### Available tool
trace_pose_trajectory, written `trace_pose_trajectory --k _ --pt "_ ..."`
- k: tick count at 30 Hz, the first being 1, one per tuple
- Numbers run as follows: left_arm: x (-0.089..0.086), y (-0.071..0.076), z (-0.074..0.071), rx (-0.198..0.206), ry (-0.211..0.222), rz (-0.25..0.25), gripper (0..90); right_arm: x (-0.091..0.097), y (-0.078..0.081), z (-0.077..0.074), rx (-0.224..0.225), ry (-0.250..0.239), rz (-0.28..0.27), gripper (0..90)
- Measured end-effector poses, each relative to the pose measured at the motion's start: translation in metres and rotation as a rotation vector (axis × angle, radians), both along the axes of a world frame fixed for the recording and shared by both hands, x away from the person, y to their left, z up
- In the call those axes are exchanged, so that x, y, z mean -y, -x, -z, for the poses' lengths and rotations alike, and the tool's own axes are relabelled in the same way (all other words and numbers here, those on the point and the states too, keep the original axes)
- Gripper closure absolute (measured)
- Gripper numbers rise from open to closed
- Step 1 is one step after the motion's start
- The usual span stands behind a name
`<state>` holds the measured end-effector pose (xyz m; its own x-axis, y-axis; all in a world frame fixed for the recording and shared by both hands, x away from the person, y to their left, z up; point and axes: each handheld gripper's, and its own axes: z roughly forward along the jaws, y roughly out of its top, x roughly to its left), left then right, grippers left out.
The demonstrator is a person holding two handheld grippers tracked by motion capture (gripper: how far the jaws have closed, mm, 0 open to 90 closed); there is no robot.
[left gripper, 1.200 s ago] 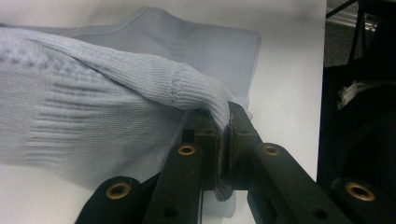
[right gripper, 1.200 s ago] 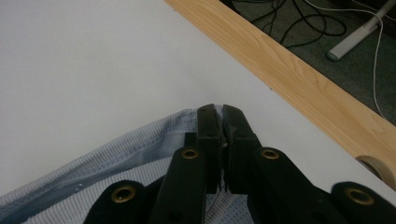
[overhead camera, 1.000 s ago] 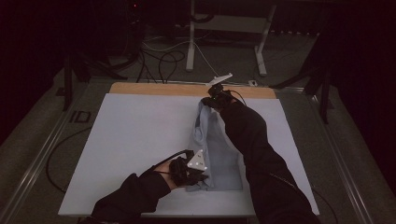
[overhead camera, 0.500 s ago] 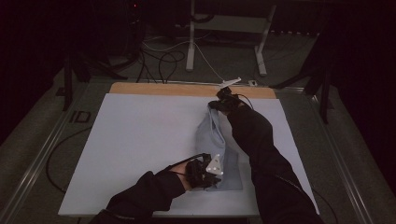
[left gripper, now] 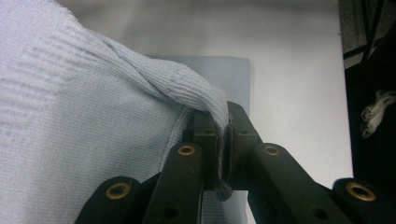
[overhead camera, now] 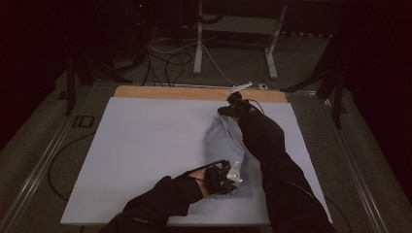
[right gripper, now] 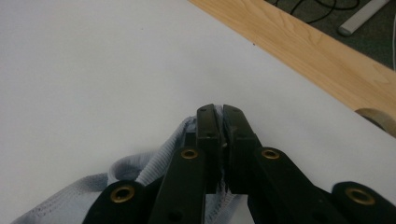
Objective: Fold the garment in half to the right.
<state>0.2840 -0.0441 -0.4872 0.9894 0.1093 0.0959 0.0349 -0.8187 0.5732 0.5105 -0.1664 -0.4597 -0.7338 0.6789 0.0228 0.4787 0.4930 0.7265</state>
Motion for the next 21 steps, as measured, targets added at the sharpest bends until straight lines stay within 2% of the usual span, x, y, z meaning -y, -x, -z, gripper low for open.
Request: trace_pose_trajectory --k 4,7,16,17,19,21 --pt "0.008 -0.001 0.002 0.012 -0.011 0.016 86.8 0.003 -0.002 0.004 -0.019 -0.018 -0.021 86.4" --pt "0.013 -0.002 0.002 0.014 -0.025 0.025 86.5 0.008 -0.003 0.006 -0.02 -0.021 -0.015 86.3" --pt "0.021 -0.007 0.002 -0.025 -0.041 0.05 83.1 0.023 -0.004 0.01 -0.045 -0.039 0.002 84.3" --pt "0.021 -0.006 0.002 -0.033 -0.038 0.053 77.7 0.024 -0.003 0.011 -0.053 -0.044 0.004 79.5" --pt "0.023 -0.005 0.001 -0.041 -0.04 0.056 62.3 0.025 -0.002 0.013 -0.059 -0.036 0.01 63.8" --pt "0.023 -0.005 -0.001 -0.062 -0.026 0.055 46.1 0.029 -0.002 0.013 -0.068 -0.051 0.02 43.9"
